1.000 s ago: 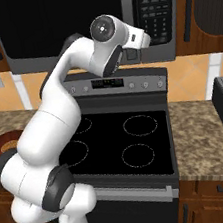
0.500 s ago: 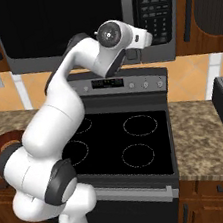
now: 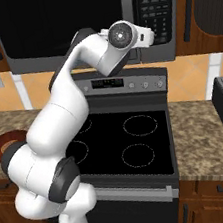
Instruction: Open the microwave, place the bowl with waffle inside the microwave, then close the microwave door and turn it on.
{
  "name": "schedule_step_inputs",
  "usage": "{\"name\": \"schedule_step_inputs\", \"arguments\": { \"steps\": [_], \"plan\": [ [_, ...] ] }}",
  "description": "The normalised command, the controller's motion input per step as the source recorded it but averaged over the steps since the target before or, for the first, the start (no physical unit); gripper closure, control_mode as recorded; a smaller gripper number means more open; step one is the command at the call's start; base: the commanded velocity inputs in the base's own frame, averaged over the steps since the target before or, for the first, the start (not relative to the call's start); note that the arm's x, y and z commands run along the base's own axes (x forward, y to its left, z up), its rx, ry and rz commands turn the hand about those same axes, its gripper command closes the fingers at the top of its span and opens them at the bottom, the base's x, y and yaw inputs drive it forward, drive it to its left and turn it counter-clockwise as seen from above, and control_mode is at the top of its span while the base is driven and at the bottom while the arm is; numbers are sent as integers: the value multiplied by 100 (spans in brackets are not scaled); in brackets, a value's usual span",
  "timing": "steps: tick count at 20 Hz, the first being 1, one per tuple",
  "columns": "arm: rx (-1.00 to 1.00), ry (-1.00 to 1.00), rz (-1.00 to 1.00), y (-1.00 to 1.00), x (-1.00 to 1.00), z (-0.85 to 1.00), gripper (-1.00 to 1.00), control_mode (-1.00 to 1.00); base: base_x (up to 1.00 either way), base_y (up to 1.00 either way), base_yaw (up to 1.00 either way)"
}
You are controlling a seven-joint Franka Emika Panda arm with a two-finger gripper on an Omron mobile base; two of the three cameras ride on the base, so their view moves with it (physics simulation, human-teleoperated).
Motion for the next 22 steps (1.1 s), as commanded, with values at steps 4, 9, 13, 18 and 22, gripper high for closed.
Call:
{"name": "schedule_step_inputs", "arguments": {
  "steps": [4, 9, 13, 18, 22],
  "plan": [
    [16, -1, 19, 76, 54, -53, 100, -100, 0, 0, 0],
    [9, 0, 16, 100, 21, -42, 100, -100, 0, 0, 0],
    [1, 1, 9, 100, -5, -22, 100, -100, 0, 0, 0],
    [-7, 27, 18, 100, -61, 5, 100, -100, 0, 0, 0],
    [-12, 45, 39, 96, -97, 43, 100, -100, 0, 0, 0]
  ]
}}
